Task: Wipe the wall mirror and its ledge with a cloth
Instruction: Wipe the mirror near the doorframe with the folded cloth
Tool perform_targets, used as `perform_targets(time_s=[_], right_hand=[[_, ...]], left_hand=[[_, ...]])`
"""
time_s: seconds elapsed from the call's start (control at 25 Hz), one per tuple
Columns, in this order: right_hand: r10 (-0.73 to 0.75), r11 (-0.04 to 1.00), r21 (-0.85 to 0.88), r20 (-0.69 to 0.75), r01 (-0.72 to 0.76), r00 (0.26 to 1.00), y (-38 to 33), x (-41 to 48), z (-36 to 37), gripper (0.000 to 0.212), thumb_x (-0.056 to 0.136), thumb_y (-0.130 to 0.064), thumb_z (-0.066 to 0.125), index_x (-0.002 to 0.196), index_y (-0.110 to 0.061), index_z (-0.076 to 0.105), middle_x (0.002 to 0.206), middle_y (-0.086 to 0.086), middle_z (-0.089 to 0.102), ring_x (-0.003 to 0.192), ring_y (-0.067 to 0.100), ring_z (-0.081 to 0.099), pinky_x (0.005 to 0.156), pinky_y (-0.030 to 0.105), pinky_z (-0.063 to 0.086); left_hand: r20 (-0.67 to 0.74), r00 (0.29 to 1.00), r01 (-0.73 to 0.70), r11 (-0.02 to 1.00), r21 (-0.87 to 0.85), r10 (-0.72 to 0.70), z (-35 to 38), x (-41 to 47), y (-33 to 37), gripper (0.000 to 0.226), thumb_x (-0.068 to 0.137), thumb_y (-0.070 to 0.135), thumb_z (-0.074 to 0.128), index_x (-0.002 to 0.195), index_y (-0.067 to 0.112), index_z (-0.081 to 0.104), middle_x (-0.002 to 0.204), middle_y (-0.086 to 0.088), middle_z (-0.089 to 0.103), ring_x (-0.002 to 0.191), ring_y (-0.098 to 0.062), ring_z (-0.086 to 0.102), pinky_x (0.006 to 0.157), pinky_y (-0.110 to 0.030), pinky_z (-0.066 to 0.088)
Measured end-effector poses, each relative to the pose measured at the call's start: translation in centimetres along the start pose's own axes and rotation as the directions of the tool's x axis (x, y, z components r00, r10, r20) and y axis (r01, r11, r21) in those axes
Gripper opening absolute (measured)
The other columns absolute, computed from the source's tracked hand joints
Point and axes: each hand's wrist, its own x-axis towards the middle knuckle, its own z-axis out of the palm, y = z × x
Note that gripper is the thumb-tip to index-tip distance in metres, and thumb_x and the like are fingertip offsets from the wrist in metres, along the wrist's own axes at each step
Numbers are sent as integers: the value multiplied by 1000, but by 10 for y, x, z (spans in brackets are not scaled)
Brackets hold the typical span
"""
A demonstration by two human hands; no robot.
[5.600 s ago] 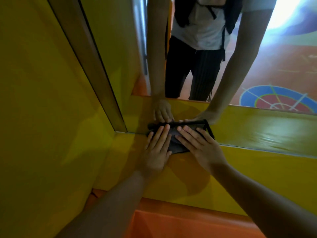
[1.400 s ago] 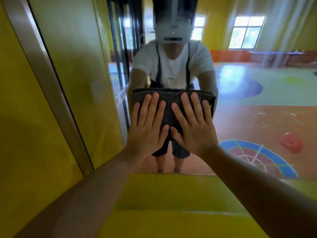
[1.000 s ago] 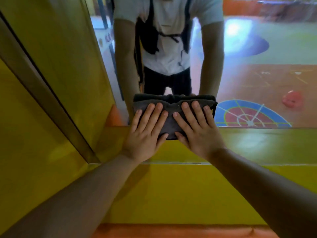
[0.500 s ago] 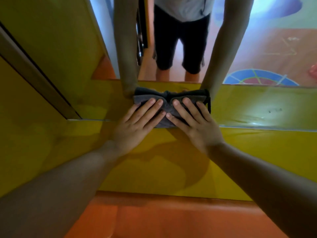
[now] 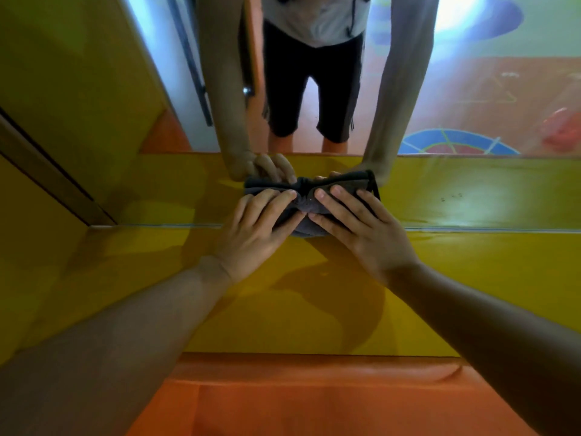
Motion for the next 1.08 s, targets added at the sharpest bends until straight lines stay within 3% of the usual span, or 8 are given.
perform_targets(time_s=[0.16, 0.32, 0.48, 0.64, 0.84, 1.08], right_hand=[[48, 999, 9, 12, -48, 999, 25, 8, -31, 55, 109, -8, 15, 161, -22, 28, 168, 6, 23, 155, 28, 23, 124, 49, 27], [74, 996, -37, -45, -75, 996, 78, 37, -86, 60, 106, -6, 9, 159, -23, 32, 167, 6, 27, 153, 28, 27, 122, 48, 29], [78, 994, -64, -126, -86, 989, 132, 76, -145, 63, 103, -2, 11, 157, -22, 37, 165, 5, 32, 151, 28, 31, 119, 48, 31], [60, 992, -98, -171, -78, 983, 188, 118, -207, 67, 91, -6, 33, 157, -19, 37, 165, 6, 31, 151, 29, 32, 117, 48, 32], [39, 982, -170, -216, -77, 976, 256, 169, -278, 71, 89, -8, 35, 160, -19, 32, 168, 6, 24, 154, 28, 26, 120, 47, 28], [85, 977, -170, -257, -132, 963, 344, 239, -375, 80, 82, -11, 38, 161, -23, 29, 170, 4, 18, 156, 27, 18, 121, 46, 25]], left_hand=[[-19, 999, 38, 999, -30, -38, -19, 35, -2, 35, 106, 14, 54, 139, 22, 64, 139, -17, 61, 125, -37, 48, 97, -53, 47], [-45, 999, -19, 1000, -22, 18, -60, 96, -38, 38, 109, 14, 47, 144, 21, 59, 143, -17, 59, 128, -37, 47, 99, -52, 45], [-125, 991, -54, 998, 22, 56, -107, 167, -81, 44, 110, 10, 35, 144, 23, 59, 144, -14, 59, 127, -35, 48, 100, -50, 41], [-143, 975, -149, 979, 139, 169, -155, 235, -132, 47, 110, 13, 32, 151, 23, 50, 148, -12, 51, 128, -33, 51, 104, -48, 39], [-181, 954, -188, 947, 260, 239, -216, 318, -188, 51, 111, 15, 20, 153, 26, 47, 144, -6, 57, 126, -31, 54, 106, -46, 37], [-298, 914, -160, 920, 358, 276, -294, 430, -257, 51, 104, 12, 31, 151, 25, 48, 142, -7, 60, 123, -32, 58, 104, -45, 40]])
